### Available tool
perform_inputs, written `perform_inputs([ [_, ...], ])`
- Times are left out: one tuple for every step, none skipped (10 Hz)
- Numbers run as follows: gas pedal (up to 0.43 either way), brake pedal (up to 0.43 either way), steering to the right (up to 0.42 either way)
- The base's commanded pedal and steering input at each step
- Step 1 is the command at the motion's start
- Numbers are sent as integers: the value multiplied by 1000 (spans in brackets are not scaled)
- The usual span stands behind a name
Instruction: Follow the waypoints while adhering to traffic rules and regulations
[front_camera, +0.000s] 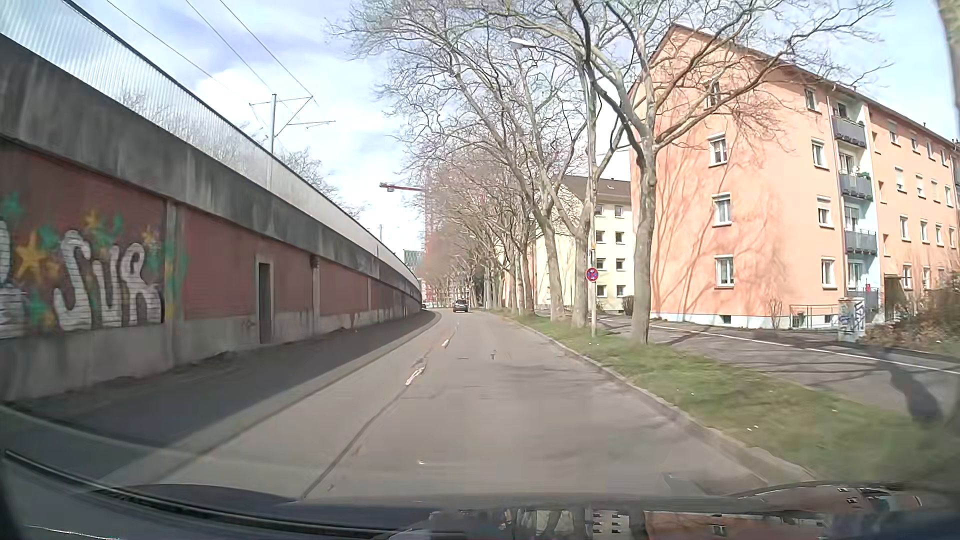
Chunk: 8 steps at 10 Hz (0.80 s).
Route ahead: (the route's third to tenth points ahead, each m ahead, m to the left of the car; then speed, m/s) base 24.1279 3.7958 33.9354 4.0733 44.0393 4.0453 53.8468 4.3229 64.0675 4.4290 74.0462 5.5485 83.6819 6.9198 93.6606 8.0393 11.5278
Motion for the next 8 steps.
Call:
perform_inputs([
  [59, 0, -4],
  [59, 0, -3],
  [59, 0, -3],
  [59, 0, -3],
  [59, 0, -4],
  [67, 0, -3],
  [67, 0, -3],
  [67, 0, -3],
])
